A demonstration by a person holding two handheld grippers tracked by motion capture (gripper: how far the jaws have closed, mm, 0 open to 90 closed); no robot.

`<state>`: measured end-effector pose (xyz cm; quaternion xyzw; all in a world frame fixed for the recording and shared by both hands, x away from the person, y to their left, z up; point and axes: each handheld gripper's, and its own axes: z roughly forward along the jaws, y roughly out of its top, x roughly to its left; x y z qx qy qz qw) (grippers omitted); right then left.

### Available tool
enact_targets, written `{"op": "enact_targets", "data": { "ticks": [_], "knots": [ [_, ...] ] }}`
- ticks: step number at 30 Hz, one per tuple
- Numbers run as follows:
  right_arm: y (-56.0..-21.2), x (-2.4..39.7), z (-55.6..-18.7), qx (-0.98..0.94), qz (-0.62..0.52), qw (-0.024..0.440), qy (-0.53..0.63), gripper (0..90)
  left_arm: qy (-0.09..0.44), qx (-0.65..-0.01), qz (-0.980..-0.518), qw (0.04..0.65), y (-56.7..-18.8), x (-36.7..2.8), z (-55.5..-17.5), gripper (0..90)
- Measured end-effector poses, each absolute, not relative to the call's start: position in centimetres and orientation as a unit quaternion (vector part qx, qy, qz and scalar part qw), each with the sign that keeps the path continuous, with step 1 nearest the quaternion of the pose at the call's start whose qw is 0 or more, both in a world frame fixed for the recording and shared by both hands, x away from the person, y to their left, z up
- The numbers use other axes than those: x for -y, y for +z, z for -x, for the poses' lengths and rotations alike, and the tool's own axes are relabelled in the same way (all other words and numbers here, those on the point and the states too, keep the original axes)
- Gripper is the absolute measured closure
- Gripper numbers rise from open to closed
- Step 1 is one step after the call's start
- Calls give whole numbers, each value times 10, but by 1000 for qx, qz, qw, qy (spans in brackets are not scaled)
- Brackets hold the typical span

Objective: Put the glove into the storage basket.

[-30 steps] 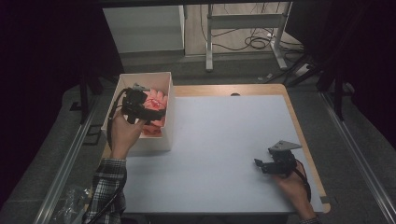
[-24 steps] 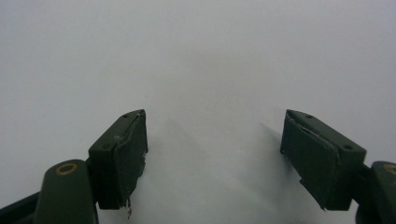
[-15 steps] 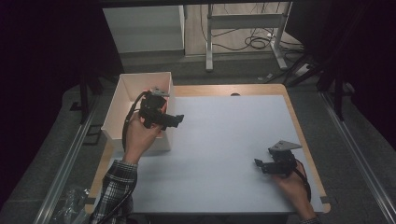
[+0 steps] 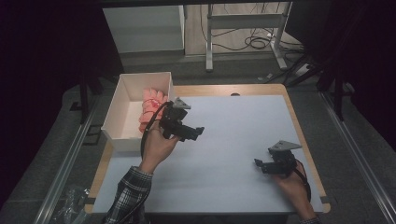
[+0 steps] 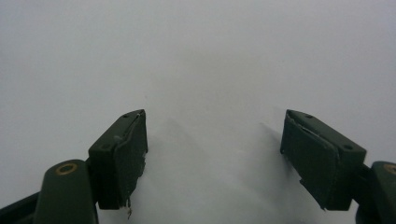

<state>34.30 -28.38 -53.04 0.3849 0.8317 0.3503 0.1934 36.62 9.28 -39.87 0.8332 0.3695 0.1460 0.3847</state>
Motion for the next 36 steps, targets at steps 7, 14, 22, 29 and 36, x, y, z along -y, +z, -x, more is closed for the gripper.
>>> {"op": "enact_targets", "data": {
  "ticks": [7,14,22,29,36],
  "knots": [
    [-530,284,-343,-832,-385,193,350,232,132,-346,-840,396,-408,-75,-356,29],
    [-530,284,-343,-832,-385,193,349,233,116,-329,-843,410,-427,-67,-344,32],
    [-530,284,-343,-832,-385,194,350,232,113,-330,-848,399,-453,-66,-335,32],
    [-530,284,-343,-832,-385,193,349,232,102,-337,-850,391,-480,-71,-329,32],
    [-530,284,-343,-832,-385,194,349,232,92,-347,-852,381,-509,-78,-324,32]
  ]
}}
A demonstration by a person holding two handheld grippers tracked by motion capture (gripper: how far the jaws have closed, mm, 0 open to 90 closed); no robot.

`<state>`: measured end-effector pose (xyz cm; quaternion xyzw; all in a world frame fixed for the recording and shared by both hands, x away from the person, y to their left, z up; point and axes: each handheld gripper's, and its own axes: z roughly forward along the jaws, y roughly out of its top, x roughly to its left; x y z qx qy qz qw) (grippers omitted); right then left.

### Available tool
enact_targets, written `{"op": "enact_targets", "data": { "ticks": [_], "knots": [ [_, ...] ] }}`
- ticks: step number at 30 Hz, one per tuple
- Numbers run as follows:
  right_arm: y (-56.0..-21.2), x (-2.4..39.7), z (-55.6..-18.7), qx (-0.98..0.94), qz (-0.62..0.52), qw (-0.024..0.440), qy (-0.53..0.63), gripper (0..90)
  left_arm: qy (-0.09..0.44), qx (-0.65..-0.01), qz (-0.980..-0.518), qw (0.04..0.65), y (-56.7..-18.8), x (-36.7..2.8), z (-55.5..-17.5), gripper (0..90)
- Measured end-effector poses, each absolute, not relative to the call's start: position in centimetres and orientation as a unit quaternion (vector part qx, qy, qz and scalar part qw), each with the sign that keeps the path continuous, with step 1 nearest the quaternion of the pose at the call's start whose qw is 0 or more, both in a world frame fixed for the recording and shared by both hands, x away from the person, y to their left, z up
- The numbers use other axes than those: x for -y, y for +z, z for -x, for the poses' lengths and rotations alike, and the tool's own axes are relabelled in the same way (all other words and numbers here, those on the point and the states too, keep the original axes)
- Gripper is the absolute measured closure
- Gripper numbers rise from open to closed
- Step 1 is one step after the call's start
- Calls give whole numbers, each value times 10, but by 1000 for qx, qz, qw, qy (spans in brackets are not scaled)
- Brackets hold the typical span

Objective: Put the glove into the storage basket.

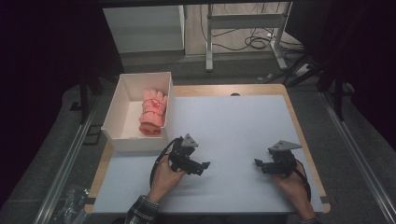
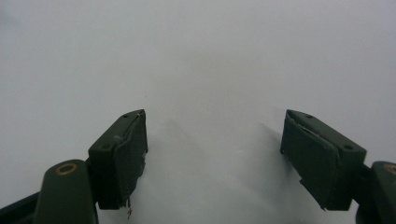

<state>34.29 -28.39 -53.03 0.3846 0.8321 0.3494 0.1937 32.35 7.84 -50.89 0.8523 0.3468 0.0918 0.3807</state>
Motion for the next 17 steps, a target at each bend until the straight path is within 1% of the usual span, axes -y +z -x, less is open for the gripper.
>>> {"op": "enact_targets", "data": {
  "ticks": [7,9,14,17],
  "knots": [
    [-530,284,-343,-832,-385,194,349,232,89,-351,-856,369,-536,-85,-318,30],
    [-530,284,-343,-832,-385,194,349,232,93,-348,-862,357,-542,-86,-318,28],
    [-530,284,-343,-832,-385,194,349,232,117,-331,-867,354,-547,-84,-315,10],
    [-530,284,-343,-832,-385,194,349,232,116,-331,-867,354,-547,-84,-315,7]
  ]
}}
